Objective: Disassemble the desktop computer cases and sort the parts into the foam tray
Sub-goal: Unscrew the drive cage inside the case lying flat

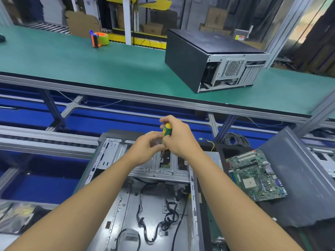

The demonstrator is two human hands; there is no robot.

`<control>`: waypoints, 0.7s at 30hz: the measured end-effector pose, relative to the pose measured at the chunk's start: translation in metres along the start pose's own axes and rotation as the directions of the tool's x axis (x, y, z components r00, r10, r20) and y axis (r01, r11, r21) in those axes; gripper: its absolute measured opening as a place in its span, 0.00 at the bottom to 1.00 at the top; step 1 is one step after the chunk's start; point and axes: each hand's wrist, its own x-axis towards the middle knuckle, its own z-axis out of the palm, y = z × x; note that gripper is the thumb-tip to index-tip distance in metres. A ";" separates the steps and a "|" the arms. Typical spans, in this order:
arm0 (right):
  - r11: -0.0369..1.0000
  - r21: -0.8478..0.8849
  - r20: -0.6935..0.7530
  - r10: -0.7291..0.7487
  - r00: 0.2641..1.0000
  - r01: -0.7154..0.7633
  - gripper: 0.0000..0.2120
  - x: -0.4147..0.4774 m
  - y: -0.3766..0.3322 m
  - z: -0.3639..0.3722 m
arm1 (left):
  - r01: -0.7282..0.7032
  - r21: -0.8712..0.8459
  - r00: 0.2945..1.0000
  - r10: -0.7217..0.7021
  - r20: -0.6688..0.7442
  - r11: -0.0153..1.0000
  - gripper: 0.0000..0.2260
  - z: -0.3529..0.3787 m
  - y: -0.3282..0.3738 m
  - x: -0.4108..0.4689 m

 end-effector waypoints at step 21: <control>0.999 -0.035 0.140 -0.022 0.990 0.027 0.26 0.007 -0.007 0.004 | 0.112 -0.114 0.994 -0.113 0.003 0.987 0.11 0.004 -0.017 0.001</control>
